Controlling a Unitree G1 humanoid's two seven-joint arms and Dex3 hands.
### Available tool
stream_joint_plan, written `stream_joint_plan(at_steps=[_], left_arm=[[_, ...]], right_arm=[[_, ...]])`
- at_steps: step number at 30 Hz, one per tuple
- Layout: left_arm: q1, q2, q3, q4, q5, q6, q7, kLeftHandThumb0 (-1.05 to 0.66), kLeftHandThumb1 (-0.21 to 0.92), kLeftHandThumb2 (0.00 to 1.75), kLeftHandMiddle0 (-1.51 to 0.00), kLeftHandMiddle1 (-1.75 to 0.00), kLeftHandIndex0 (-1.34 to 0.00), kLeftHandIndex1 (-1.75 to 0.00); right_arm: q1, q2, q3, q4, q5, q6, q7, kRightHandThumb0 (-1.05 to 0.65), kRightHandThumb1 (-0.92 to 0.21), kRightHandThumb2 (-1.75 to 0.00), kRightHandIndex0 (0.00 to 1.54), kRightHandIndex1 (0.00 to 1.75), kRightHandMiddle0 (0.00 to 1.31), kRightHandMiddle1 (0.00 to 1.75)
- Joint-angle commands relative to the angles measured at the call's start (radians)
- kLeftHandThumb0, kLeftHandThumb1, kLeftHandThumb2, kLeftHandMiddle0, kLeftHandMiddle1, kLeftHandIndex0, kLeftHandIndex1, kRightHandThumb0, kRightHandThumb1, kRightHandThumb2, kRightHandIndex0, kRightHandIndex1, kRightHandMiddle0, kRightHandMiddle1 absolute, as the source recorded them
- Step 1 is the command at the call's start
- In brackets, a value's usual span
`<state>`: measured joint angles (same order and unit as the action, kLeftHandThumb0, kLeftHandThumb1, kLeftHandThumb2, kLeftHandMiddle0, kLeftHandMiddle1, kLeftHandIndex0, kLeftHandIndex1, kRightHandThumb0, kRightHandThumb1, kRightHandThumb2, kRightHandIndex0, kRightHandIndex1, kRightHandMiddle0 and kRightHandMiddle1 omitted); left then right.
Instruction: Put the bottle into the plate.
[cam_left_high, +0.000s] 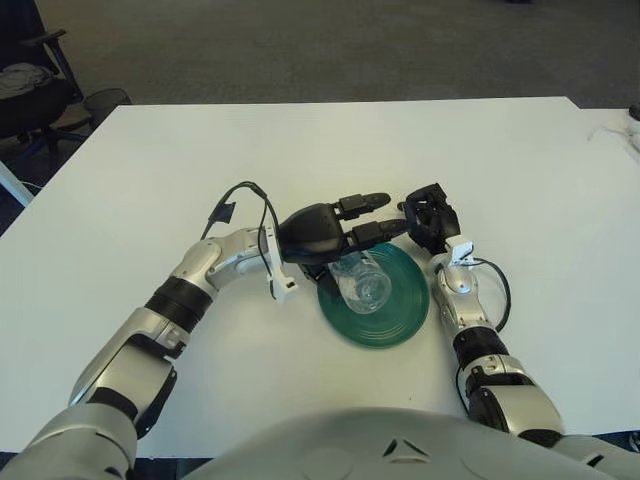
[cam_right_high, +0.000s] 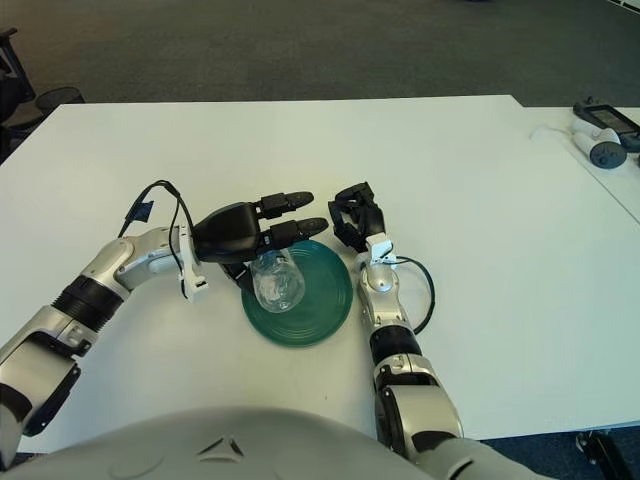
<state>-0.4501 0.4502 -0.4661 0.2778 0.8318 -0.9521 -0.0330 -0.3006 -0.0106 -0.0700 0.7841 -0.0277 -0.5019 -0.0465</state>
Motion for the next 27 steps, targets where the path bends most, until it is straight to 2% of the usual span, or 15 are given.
stream_joint_plan(at_steps=[1, 7, 10, 11, 12, 15, 17, 21, 27], left_arm=[[-0.036, 0.022, -0.007, -0.041, -0.04, 0.031, -0.082, -1.05, 0.92, 0.99, 0.0, 0.0, 0.0, 0.0], [-0.043, 0.023, -0.005, -0.053, -0.037, 0.044, -0.111, -1.05, 0.92, 0.94, 0.0, 0.0, 0.0, 0.0], [-0.048, 0.017, -0.011, -0.049, 0.005, 0.05, -0.088, -1.05, 0.92, 0.92, 0.0, 0.0, 0.0, 0.0], [-0.049, 0.015, -0.012, -0.048, 0.012, 0.052, -0.085, -1.05, 0.92, 0.91, 0.0, 0.0, 0.0, 0.0], [-0.052, 0.013, -0.014, -0.048, 0.016, 0.055, -0.087, -1.05, 0.92, 0.9, 0.0, 0.0, 0.0, 0.0], [-0.065, 0.005, -0.019, -0.057, 0.022, 0.066, -0.102, -1.05, 0.92, 0.89, 0.0, 0.0, 0.0, 0.0], [-0.078, -0.005, -0.022, -0.068, 0.016, 0.08, -0.121, -1.05, 0.92, 0.88, 0.0, 0.0, 0.0, 0.0], [-0.095, -0.009, -0.03, -0.085, 0.031, 0.091, -0.132, -1.05, 0.92, 0.87, 0.0, 0.0, 0.0, 0.0], [-0.16, -0.01, -0.069, -0.087, 0.112, 0.088, -0.125, -1.05, 0.92, 0.83, 0.0, 0.0, 0.0, 0.0]], right_arm=[[0.073, 0.01, -0.016, 0.146, 0.017, 0.038, 0.004, -0.35, -0.92, -0.46, 0.31, 1.07, 0.25, 1.69], [0.048, 0.012, -0.035, 0.223, 0.048, -0.018, 0.066, -0.35, -0.92, -0.46, 0.28, 1.06, 0.25, 1.69], [0.032, 0.006, -0.049, 0.29, 0.069, -0.073, 0.144, -0.35, -0.92, -0.49, 0.25, 1.02, 0.21, 1.72], [0.031, 0.006, -0.048, 0.288, 0.071, -0.083, 0.156, -0.41, -0.91, -0.54, 0.24, 0.96, 0.13, 1.5], [0.036, 0.019, -0.039, 0.233, 0.071, -0.068, 0.15, -0.44, -0.88, -0.61, 0.24, 0.9, 0.09, 1.35], [0.049, 0.053, -0.018, 0.098, 0.071, 0.01, 0.127, -0.52, -0.91, -0.7, 0.21, 0.74, 0.03, 1.03], [0.06, 0.058, -0.013, 0.047, 0.074, 0.058, 0.129, -0.56, -0.91, -0.76, 0.19, 0.67, 0.01, 0.89], [0.078, 0.051, -0.022, 0.071, 0.091, 0.048, 0.166, -0.62, -0.92, -0.84, 0.17, 0.59, 0.0, 0.73], [0.125, 0.058, -0.019, 0.04, 0.105, 0.004, 0.198, -0.69, -0.92, -0.94, 0.19, 0.57, 0.0, 0.65]])
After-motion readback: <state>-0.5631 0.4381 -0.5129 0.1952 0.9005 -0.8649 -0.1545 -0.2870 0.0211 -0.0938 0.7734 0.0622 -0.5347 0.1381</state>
